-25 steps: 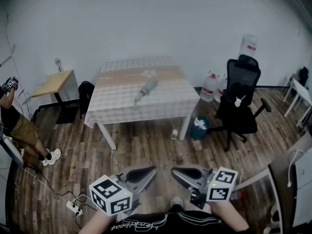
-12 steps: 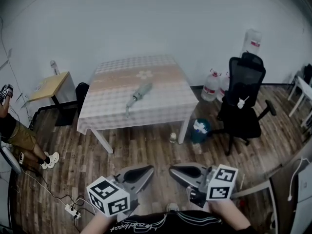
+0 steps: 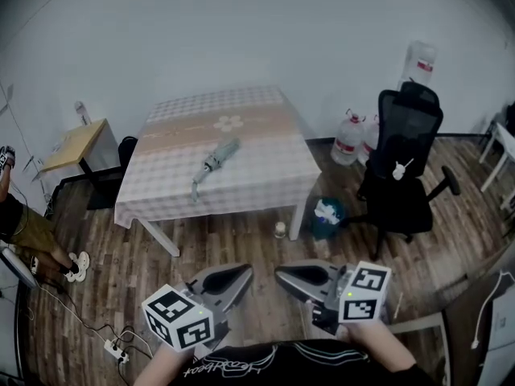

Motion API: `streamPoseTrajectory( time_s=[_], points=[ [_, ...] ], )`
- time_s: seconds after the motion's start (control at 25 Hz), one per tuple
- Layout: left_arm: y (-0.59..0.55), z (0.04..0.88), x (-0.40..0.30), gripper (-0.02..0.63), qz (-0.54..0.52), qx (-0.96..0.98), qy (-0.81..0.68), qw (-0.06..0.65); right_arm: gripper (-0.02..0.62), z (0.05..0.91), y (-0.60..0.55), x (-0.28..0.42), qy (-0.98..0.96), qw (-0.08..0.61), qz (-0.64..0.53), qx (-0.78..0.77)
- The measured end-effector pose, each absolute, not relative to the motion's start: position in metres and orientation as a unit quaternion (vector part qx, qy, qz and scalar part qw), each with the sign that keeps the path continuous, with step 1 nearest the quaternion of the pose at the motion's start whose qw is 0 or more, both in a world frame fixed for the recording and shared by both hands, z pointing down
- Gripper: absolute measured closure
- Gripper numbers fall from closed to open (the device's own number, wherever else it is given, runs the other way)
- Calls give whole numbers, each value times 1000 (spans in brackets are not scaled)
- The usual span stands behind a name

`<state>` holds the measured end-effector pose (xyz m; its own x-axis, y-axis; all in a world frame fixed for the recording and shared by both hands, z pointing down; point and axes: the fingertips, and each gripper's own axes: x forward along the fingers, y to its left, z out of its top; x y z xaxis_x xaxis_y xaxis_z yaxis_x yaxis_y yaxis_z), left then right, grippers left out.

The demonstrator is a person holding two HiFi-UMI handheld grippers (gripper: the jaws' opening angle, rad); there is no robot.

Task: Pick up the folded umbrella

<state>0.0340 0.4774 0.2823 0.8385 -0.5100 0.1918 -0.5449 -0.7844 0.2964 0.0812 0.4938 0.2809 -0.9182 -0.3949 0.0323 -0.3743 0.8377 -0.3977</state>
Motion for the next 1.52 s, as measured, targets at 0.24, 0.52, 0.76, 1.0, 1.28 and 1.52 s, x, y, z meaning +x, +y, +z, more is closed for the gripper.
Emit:
streamPoseTrajectory(
  time_s=[0.24, 0.52, 0.76, 1.0, 1.28, 1.52],
  points=[
    [455, 277, 57, 610, 59, 943, -287, 157, 584, 277, 471, 108, 958, 30, -197, -205],
    [429, 289, 56, 609, 69, 938, -295, 167, 585, 294, 443, 114, 954, 34, -214, -208],
    [389, 304, 47, 609, 67, 937, -289, 182, 584, 309, 406, 104, 952, 23, -221, -212],
    [323, 310, 39, 610, 68, 939, -279, 187, 585, 316, 341, 98, 945, 24, -235, -226],
    [234, 321, 18, 610, 74, 938, -271, 204, 584, 320, 250, 77, 939, 25, -249, -238],
    [153, 330, -9, 609, 80, 936, -263, 221, 584, 322, 171, 49, 934, 20, -260, -246]
  ],
)
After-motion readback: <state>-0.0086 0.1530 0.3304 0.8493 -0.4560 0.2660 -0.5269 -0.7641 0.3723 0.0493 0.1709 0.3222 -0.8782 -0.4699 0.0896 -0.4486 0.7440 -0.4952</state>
